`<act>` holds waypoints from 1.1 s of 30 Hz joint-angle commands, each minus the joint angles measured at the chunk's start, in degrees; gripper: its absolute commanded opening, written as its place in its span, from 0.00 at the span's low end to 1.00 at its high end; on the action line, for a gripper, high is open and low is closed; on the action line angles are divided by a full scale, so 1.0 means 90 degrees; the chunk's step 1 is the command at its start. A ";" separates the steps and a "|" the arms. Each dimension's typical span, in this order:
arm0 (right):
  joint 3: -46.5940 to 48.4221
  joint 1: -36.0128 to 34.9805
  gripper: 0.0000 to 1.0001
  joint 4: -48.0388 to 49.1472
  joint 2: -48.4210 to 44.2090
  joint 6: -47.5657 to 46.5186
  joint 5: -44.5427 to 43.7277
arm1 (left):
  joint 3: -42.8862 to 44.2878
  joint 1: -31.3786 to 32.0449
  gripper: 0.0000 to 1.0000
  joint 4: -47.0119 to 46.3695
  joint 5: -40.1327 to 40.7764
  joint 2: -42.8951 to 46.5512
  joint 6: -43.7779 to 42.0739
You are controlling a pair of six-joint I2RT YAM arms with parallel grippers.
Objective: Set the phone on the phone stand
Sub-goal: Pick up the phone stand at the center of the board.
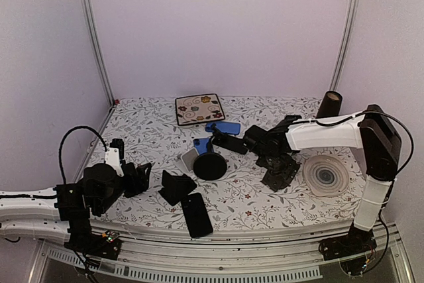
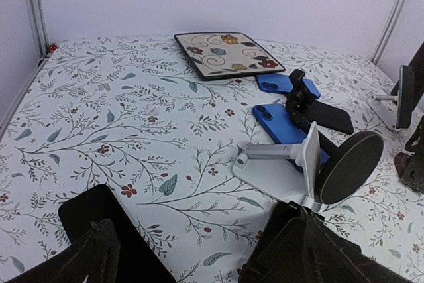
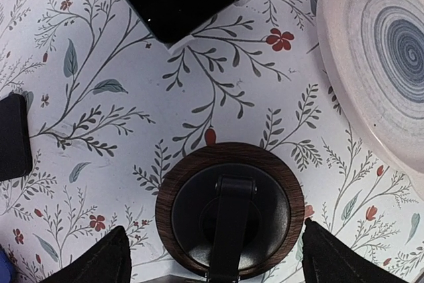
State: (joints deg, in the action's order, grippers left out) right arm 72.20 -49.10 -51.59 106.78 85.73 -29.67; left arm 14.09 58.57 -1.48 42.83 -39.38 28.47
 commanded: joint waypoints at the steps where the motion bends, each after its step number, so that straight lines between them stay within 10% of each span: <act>1: 0.0224 0.0018 0.86 -0.0314 0.0150 0.0226 -0.0054 | 0.0027 -0.0088 0.97 -0.0139 -0.0004 0.0010 -0.0091; 14: 0.0016 -0.0113 0.44 0.0477 -0.0004 -0.1366 -0.0267 | 0.0022 -0.0087 0.97 -0.0150 -0.0003 0.0020 -0.0097; 33: -0.2356 0.0402 0.45 0.4991 -0.2129 -0.6929 0.1361 | 0.0041 -0.0082 0.97 -0.0139 0.0008 -0.0044 -0.0088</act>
State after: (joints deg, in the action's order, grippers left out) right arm 52.69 -48.25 -17.47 91.11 35.51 -23.59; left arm 14.11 58.57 -1.48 42.83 -39.64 28.47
